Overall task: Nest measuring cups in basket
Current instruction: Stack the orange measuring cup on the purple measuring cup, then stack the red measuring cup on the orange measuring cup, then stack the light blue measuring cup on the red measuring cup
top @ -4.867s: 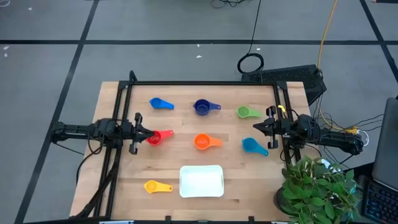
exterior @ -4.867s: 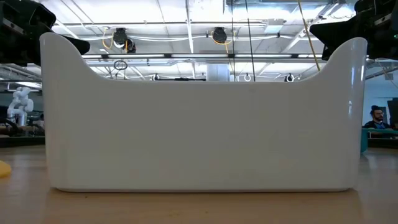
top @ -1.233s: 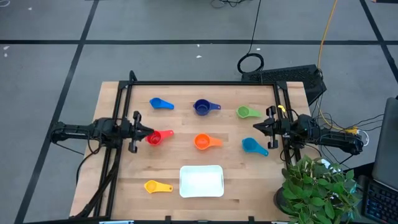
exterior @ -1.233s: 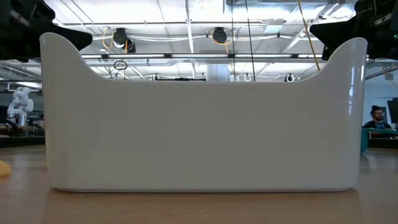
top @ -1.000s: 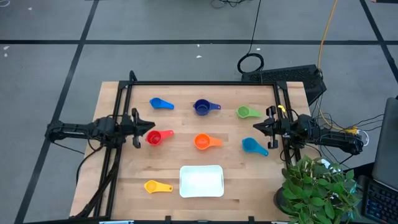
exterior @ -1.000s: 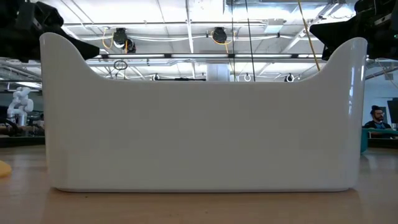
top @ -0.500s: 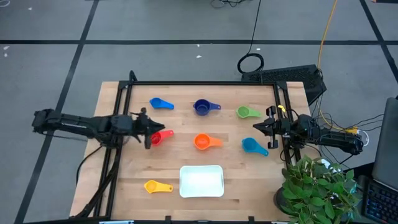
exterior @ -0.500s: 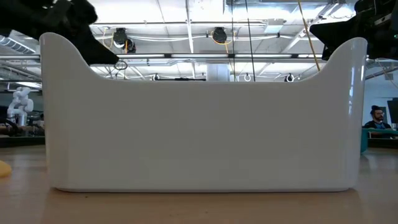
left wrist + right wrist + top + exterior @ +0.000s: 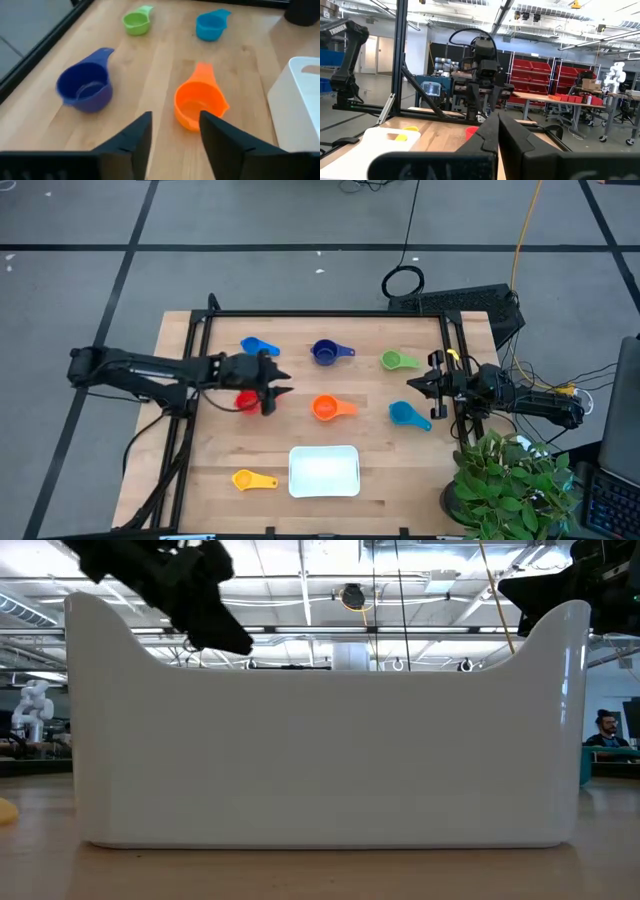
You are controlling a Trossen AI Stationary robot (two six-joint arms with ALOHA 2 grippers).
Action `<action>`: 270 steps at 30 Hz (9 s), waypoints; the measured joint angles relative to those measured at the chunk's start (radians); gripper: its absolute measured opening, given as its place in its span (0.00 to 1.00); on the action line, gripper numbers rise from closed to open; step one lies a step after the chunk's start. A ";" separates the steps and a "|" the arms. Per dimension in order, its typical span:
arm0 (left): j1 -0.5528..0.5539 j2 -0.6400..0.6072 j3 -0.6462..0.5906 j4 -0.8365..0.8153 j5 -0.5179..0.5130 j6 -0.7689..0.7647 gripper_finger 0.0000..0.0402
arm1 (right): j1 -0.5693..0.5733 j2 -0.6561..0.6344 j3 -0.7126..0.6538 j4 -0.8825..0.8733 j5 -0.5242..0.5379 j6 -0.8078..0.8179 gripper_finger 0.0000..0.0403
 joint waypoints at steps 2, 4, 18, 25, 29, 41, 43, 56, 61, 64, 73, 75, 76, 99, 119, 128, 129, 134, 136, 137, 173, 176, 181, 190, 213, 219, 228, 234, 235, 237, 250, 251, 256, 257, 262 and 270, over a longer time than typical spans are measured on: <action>0.015 0.047 0.038 -0.006 0.023 0.009 0.48 | 0.000 0.000 0.000 0.000 0.000 0.000 0.00; 0.031 0.097 0.067 -0.008 0.047 0.010 0.51 | 0.000 0.000 0.000 0.001 0.000 0.000 0.00; 0.046 0.437 0.244 -0.008 0.128 0.018 0.49 | 0.000 0.000 0.000 0.002 0.000 0.000 0.00; 0.046 0.558 0.284 -0.011 0.141 -0.027 0.52 | 0.000 0.000 0.000 0.002 0.000 0.000 0.00; 0.046 0.600 0.295 -0.008 0.141 -0.034 0.53 | 0.000 0.000 0.000 0.002 0.000 0.000 0.00; 0.046 0.657 0.296 -0.013 0.140 -0.040 0.32 | 0.000 0.000 0.000 0.006 0.000 0.000 0.00; 0.046 0.652 0.296 -0.014 0.140 -0.038 0.20 | 0.000 0.000 0.000 0.006 0.000 0.000 0.00; 0.145 0.568 0.442 -0.158 0.065 -0.003 0.02 | 0.000 0.000 0.000 0.007 0.000 0.000 0.00; 0.234 0.561 0.591 -0.234 -0.011 -0.027 0.02 | 0.000 0.000 0.000 0.007 0.000 0.000 0.00; 0.281 0.593 0.669 -0.244 -0.021 -0.041 0.02 | 0.000 0.000 0.000 0.007 0.000 0.000 0.00; 0.369 0.690 0.709 -0.312 -0.030 -0.104 0.02 | 0.000 0.000 0.000 0.008 0.000 0.000 0.00; 0.379 0.716 0.707 -0.319 -0.028 -0.105 0.02 | 0.000 0.000 0.000 0.006 0.000 0.000 0.00; 0.384 0.725 0.707 -0.308 -0.023 -0.105 0.02 | 0.000 0.000 0.000 0.006 0.000 0.000 0.00; 0.399 0.797 0.708 -0.282 0.016 -0.067 0.20 | 0.000 0.001 0.000 0.006 0.000 0.000 0.00; 0.314 0.447 0.719 -0.801 0.027 0.064 0.37 | 0.000 0.001 0.000 0.006 0.000 0.000 0.00; 0.250 0.137 0.321 -0.824 0.013 -0.083 0.32 | 0.000 0.001 0.000 0.006 0.000 0.000 0.00; 0.250 0.112 0.282 -0.817 0.012 -0.107 0.32 | 0.000 0.001 0.000 0.006 0.000 0.000 0.00; 0.242 0.050 0.137 -0.829 0.036 -0.215 0.32 | 0.000 0.001 0.000 0.006 0.000 0.000 0.00; 0.236 0.043 0.090 -0.831 0.055 -0.254 0.32 | 0.000 0.001 0.000 0.006 0.000 0.000 0.00; 0.231 0.043 0.067 -0.830 0.067 -0.263 0.32 | 0.000 0.001 0.000 0.006 0.000 0.000 0.00; 0.244 0.045 0.067 -0.662 0.174 -0.201 0.02 | 0.000 0.001 0.000 0.006 0.000 0.000 0.00; 0.250 0.045 0.171 -0.661 0.176 -0.122 0.02 | 0.000 0.001 0.000 0.006 0.000 0.000 0.00; 0.287 0.045 0.319 -0.660 0.175 -0.014 0.02 | 0.000 0.001 0.000 0.006 0.000 0.000 0.00; 0.364 0.197 0.591 -0.662 0.218 0.181 0.02 | 0.000 0.001 0.000 0.016 0.001 -0.025 0.00; 0.455 0.738 0.921 -0.602 0.315 0.549 0.02 | 0.000 0.001 0.000 0.028 0.058 0.105 0.00; 0.479 0.804 0.921 -0.562 0.313 0.609 0.02 | 0.000 0.001 0.000 0.028 0.122 0.098 0.00; 0.497 0.829 0.921 -0.531 0.305 0.658 0.02 | 0.000 0.001 0.000 0.028 0.140 0.079 0.00; 0.497 0.851 0.921 -0.533 0.306 0.660 0.05 | 0.000 0.001 0.000 0.028 0.140 0.079 0.00; 0.497 0.852 0.921 -0.532 0.309 0.657 0.04 | 0.000 0.001 0.000 0.028 0.140 0.079 0.00; 0.497 0.856 0.921 -0.537 0.313 0.648 0.02 | 0.000 0.001 0.000 0.028 0.140 0.079 0.00; 0.497 0.887 0.921 -0.525 0.305 0.615 0.22 | 0.000 0.001 0.000 0.029 0.133 0.087 0.00; 0.497 0.887 0.921 -0.525 0.306 0.613 0.23 | 0.000 0.001 0.000 0.029 0.133 0.087 0.00; 0.497 0.887 0.921 -0.538 0.306 0.603 0.30 | 0.000 0.001 0.000 0.054 0.132 0.122 0.00; 0.498 0.886 0.921 -0.543 0.306 0.602 0.31 | 0.000 0.001 0.000 0.070 0.132 0.131 0.00; 0.497 0.843 0.921 -0.600 0.274 0.587 0.39 | 0.000 0.001 0.000 0.169 0.132 0.150 0.00; 0.494 0.623 0.921 -0.656 0.271 0.504 0.42 | -0.001 0.001 0.000 0.262 0.308 0.263 0.00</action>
